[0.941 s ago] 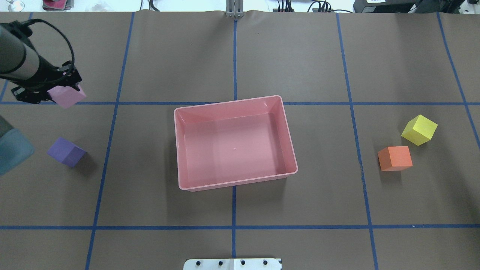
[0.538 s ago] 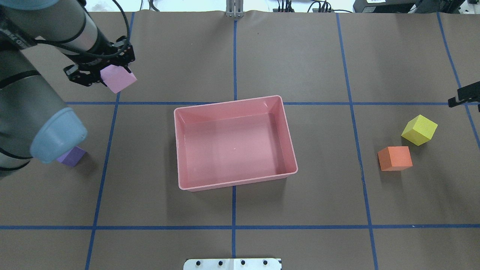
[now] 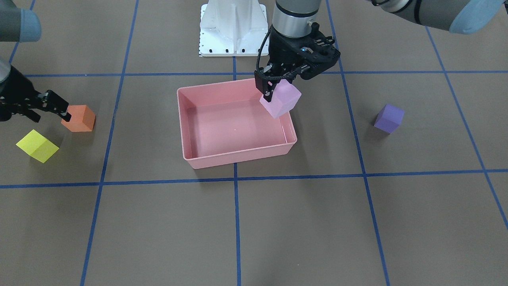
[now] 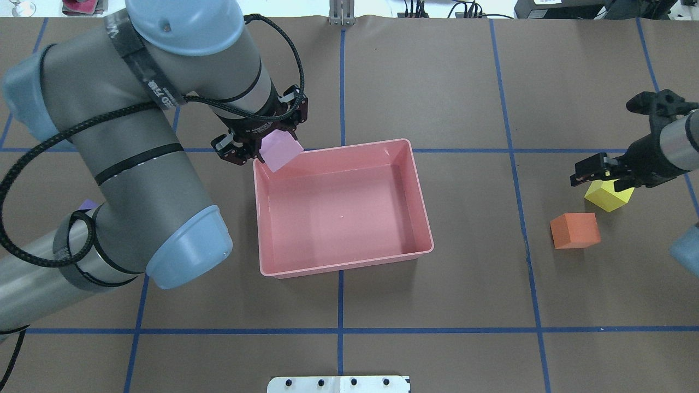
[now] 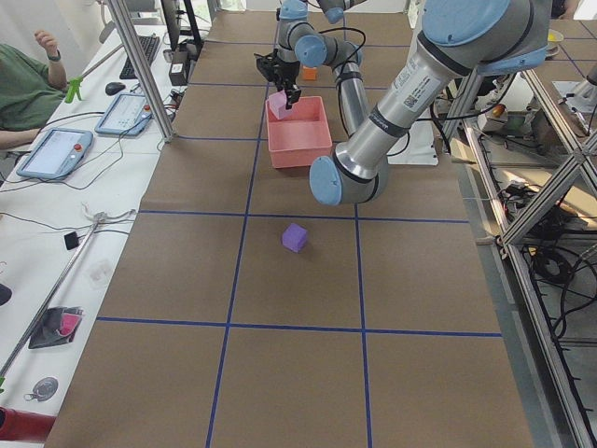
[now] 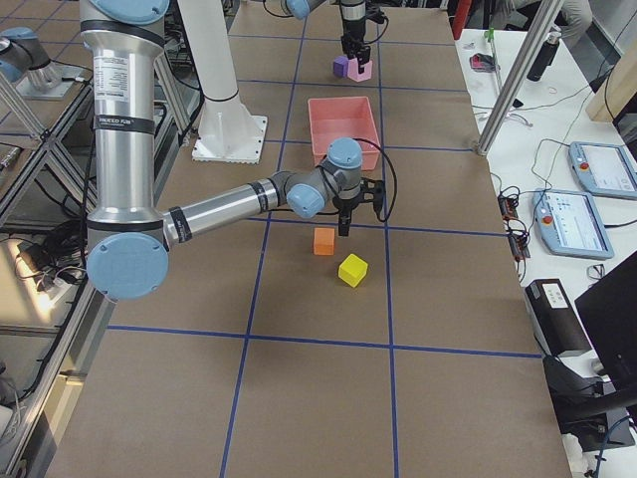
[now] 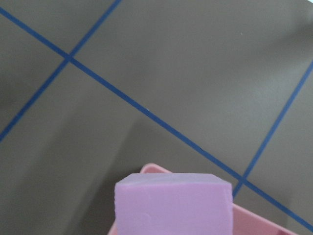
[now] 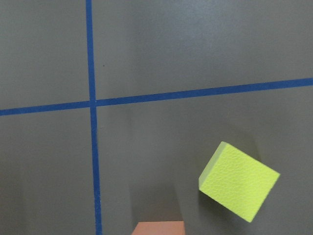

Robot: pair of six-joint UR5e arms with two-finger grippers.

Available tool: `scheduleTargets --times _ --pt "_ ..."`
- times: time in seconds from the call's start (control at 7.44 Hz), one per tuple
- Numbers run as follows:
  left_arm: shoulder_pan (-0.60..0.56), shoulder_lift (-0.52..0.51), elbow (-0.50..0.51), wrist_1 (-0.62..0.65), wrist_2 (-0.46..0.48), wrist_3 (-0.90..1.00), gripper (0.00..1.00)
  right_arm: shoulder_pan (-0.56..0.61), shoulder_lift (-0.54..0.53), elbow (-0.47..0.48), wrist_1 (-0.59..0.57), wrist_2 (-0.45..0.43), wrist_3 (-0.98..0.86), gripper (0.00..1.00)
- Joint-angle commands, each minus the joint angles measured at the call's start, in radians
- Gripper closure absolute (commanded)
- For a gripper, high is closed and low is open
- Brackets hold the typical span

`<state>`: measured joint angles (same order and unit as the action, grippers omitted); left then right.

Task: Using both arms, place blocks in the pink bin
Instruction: 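Release the pink cube into the bin while the right gripper grasps the orange cube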

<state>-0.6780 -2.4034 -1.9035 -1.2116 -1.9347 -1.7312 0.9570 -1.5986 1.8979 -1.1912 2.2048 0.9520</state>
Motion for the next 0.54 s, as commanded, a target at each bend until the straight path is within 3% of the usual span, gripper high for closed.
scheduleTargets --times 0.0,0.4 --pt "0.032 -0.01 0.023 -0.005 0.023 -0.01 1.0 -0.086 -0.006 -0.017 -0.002 -0.05 0.007 0.0" --pt "0.043 -0.017 0.034 -0.006 0.031 -0.016 1.0 -0.09 -0.049 -0.025 -0.002 -0.05 -0.07 0.0"
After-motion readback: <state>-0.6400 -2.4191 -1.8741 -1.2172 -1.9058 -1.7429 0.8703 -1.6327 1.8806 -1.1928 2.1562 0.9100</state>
